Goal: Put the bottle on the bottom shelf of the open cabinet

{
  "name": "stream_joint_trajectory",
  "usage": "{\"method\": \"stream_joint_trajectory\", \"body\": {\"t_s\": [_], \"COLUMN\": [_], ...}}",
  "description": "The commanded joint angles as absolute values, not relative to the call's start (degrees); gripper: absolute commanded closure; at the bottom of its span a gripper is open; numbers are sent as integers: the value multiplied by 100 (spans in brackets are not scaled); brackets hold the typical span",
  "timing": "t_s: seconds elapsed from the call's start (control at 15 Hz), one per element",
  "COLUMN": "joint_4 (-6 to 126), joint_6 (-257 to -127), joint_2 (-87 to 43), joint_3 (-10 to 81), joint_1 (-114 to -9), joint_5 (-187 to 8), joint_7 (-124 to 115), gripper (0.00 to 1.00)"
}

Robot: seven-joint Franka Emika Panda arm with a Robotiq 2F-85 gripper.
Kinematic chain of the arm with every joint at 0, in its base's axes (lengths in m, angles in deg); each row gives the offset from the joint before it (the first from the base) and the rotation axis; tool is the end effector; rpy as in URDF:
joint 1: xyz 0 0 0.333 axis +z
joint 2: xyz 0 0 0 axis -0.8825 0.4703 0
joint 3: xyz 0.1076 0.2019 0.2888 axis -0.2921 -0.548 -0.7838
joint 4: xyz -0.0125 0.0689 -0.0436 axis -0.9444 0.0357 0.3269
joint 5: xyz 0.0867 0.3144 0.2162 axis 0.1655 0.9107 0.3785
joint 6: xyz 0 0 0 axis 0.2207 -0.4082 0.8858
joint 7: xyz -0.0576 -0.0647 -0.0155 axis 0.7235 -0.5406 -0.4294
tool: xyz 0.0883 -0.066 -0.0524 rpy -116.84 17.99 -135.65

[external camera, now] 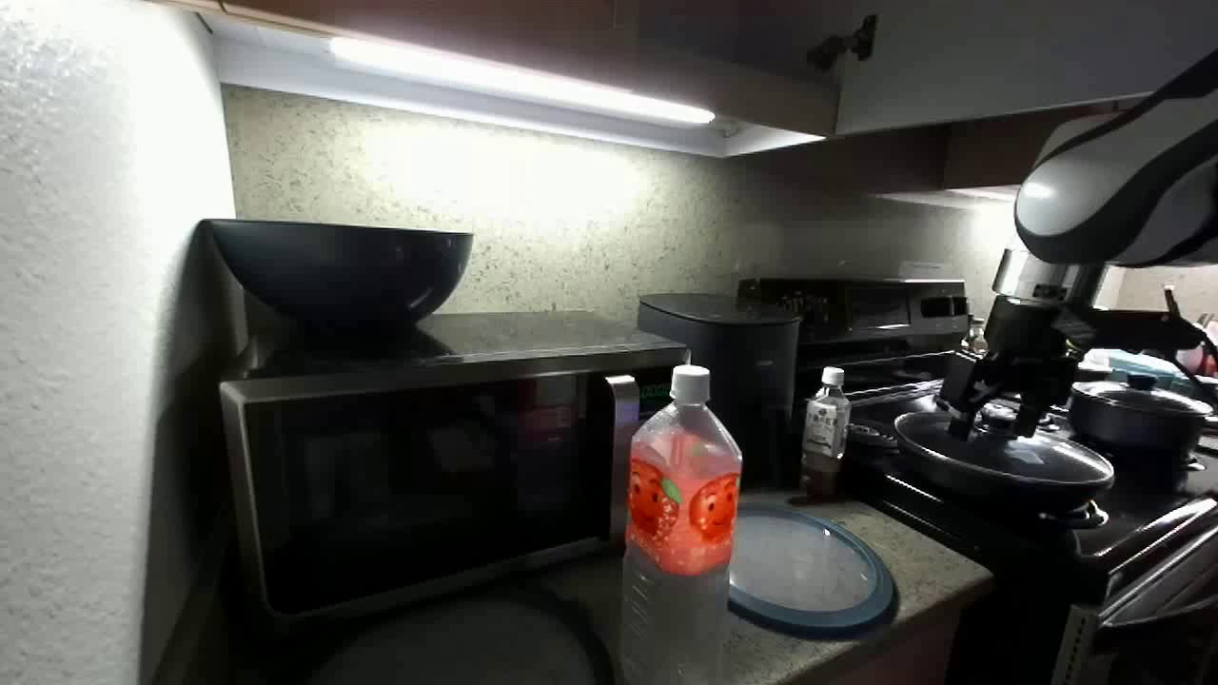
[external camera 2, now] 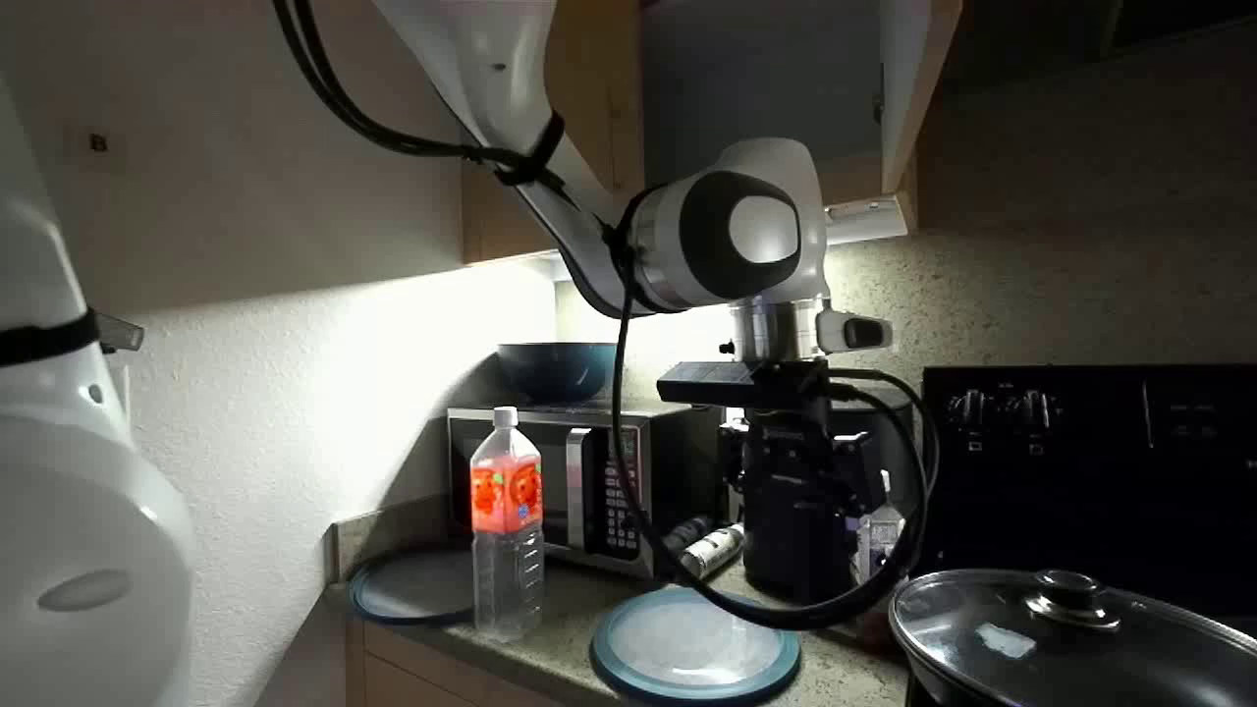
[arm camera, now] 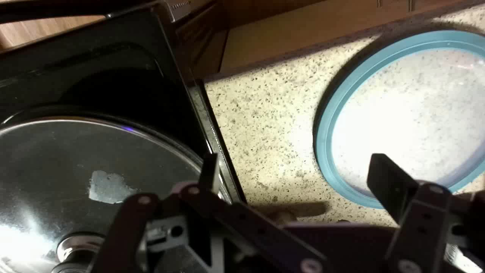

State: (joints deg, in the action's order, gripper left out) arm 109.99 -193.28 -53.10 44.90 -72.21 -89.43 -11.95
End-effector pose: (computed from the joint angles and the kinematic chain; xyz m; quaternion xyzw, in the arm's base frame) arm 0.4060 -0.1797 0.4298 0.9857 -0.1548 0.0664 0.0076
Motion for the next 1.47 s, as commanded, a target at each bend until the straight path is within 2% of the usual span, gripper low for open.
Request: {"method": "stream_joint_trajectory", "body": {"t_s": [0.0, 0.6, 1.4], "joint_4": [10993, 11242, 11763], "joint_6": [-19318, -19687, -20193], "joint_2": [-5308, -5586, -6546], "joint_3": [4433, 4054, 3243], "joint_1": [-7279, -7119, -6248], "joint_5": [-8922, -9124, -9034], "joint_7": [-1210, -1132, -1331], "gripper": [0, 0, 0]}}
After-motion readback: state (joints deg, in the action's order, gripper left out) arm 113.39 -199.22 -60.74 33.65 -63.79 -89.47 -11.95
